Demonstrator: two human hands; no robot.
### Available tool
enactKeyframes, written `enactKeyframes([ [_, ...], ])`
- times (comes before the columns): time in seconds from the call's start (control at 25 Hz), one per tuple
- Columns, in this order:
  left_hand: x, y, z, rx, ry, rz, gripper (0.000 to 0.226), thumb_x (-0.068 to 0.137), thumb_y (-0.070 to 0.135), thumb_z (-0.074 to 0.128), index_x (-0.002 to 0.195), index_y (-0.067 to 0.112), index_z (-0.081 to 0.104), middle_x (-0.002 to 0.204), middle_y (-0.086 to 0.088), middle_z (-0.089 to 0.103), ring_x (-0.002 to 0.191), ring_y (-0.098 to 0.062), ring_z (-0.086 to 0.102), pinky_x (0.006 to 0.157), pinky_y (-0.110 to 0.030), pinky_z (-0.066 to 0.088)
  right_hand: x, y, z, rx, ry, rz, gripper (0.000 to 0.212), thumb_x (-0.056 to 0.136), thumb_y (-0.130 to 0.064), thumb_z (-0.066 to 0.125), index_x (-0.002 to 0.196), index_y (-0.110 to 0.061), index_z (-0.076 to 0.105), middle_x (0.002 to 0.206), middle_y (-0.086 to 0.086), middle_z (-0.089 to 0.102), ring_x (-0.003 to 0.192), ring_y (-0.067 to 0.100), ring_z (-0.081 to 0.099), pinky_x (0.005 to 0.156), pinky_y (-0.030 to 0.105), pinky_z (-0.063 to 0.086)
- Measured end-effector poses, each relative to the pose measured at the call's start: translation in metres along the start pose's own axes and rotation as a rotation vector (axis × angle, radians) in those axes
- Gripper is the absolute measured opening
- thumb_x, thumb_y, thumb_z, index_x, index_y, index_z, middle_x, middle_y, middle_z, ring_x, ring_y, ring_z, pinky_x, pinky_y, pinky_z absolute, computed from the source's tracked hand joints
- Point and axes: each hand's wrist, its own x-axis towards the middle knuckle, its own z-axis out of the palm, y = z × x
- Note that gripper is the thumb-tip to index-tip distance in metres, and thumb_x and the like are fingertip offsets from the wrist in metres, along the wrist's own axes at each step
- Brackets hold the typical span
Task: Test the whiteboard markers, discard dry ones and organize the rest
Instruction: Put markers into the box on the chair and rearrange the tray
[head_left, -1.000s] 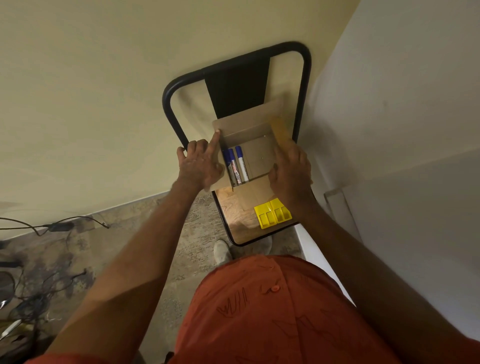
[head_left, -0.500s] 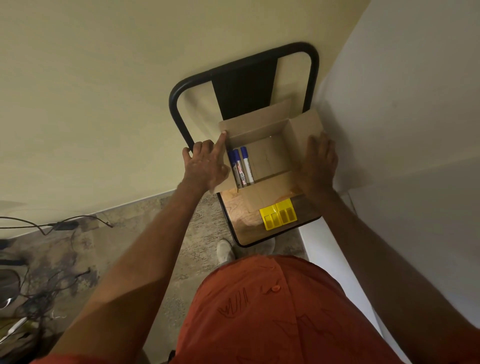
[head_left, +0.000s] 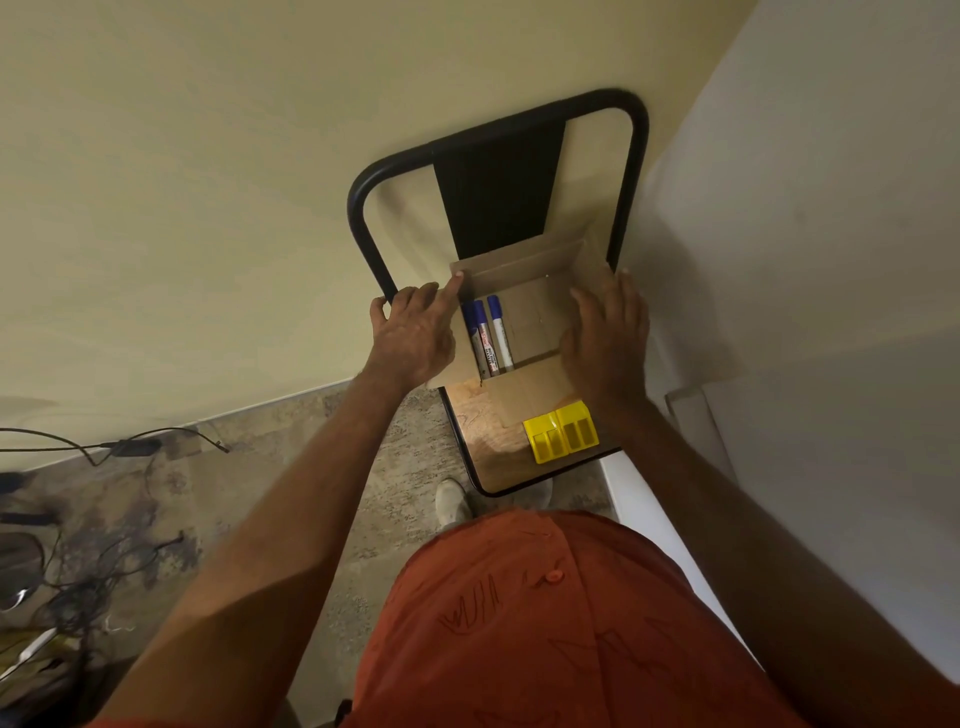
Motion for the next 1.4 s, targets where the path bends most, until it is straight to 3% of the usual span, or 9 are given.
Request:
enactKeyframes([
  [0.2,0.0,0.0,0.0,-0.017,-0.005,-0.012,0.088,0.09,0.031,0.067,0.158,0.03,0.011,0.155,-0.007,0.042,0.142,-0.035,0.039,0.112,-0.069,0.026,-0.005,-0.019,0.001,0.08,0.038,-0.147,0.036,0.099,-0.02,0.05,0.133,-0.012,0.06,0.15,0.013,0.049,0.141,0.033,0.042,0.113,0.046,0.04],
  [0.32,0.0,-0.001,0.0,-0.018,-0.009,-0.01,0.088,0.09,0.032,0.067,0.158,0.029,0.012,0.155,-0.007,0.041,0.142,-0.036,0.038,0.112,-0.069,0.026,0.001,-0.039,0.011,0.285,-0.178,-0.19,0.035,0.097,-0.014,0.056,0.131,-0.009,0.06,0.131,0.013,0.06,0.119,0.027,0.057,0.095,0.032,0.049],
  [0.48,-0.002,0.0,0.0,-0.008,-0.009,-0.009,0.088,0.091,0.033,0.066,0.159,0.029,0.01,0.156,-0.007,0.04,0.142,-0.035,0.038,0.112,-0.068,0.028,0.035,-0.056,0.045,0.133,-0.542,-0.065,0.046,0.089,-0.021,0.075,0.132,-0.013,0.058,0.124,0.009,0.066,0.114,0.027,0.062,0.097,0.04,0.055],
  [0.64,-0.003,0.001,0.0,-0.015,-0.01,-0.006,0.09,0.09,0.034,0.067,0.159,0.029,0.009,0.156,-0.007,0.039,0.141,-0.034,0.039,0.112,-0.067,0.029,0.06,-0.063,0.068,0.146,-0.724,0.138,0.023,0.093,-0.038,0.069,0.101,-0.019,0.061,0.097,0.004,0.068,0.083,0.02,0.065,0.08,0.038,0.059],
  [0.72,-0.002,0.001,0.0,-0.011,-0.011,-0.012,0.091,0.09,0.035,0.067,0.159,0.029,0.007,0.157,-0.006,0.039,0.142,-0.034,0.039,0.112,-0.066,0.03,0.066,-0.067,0.073,0.167,-0.8,0.294,0.029,0.094,-0.048,0.065,0.092,-0.02,0.059,0.089,0.003,0.066,0.076,0.018,0.064,0.07,0.033,0.055],
  [0.88,-0.002,0.002,-0.001,-0.006,-0.013,-0.014,0.092,0.091,0.035,0.068,0.16,0.028,0.006,0.157,-0.006,0.038,0.142,-0.034,0.038,0.112,-0.066,0.031,0.071,-0.073,0.079,0.162,-0.861,0.457,0.043,0.094,-0.061,0.058,0.096,-0.018,0.06,0.086,0.005,0.064,0.073,0.019,0.062,0.057,0.029,0.039],
  [0.96,-0.002,0.002,-0.001,-0.004,-0.008,-0.013,0.092,0.09,0.033,0.068,0.16,0.028,0.008,0.157,-0.006,0.039,0.142,-0.034,0.039,0.111,-0.066,0.032,0.07,-0.079,0.078,0.231,-0.91,0.504,0.043,0.098,-0.058,0.055,0.098,-0.015,0.058,0.087,0.006,0.062,0.074,0.019,0.06,0.059,0.03,0.04],
  [1.16,-0.001,0.001,0.0,0.007,-0.012,-0.012,0.089,0.092,0.034,0.066,0.16,0.026,0.01,0.157,-0.007,0.039,0.142,-0.034,0.039,0.111,-0.064,0.033,0.067,-0.088,0.078,0.632,-0.947,0.689,0.025,0.104,-0.035,0.055,0.107,-0.01,0.055,0.1,0.01,0.059,0.092,0.022,0.057,0.09,0.034,0.048],
  [1.4,-0.002,0.001,0.0,0.011,-0.001,-0.009,0.086,0.092,0.033,0.065,0.16,0.025,0.012,0.156,-0.008,0.04,0.142,-0.035,0.039,0.112,-0.064,0.033,0.067,-0.095,0.078,0.657,-0.897,0.743,0.021,0.104,-0.032,0.055,0.106,-0.011,0.054,0.097,0.01,0.06,0.081,0.02,0.058,0.084,0.032,0.05],
])
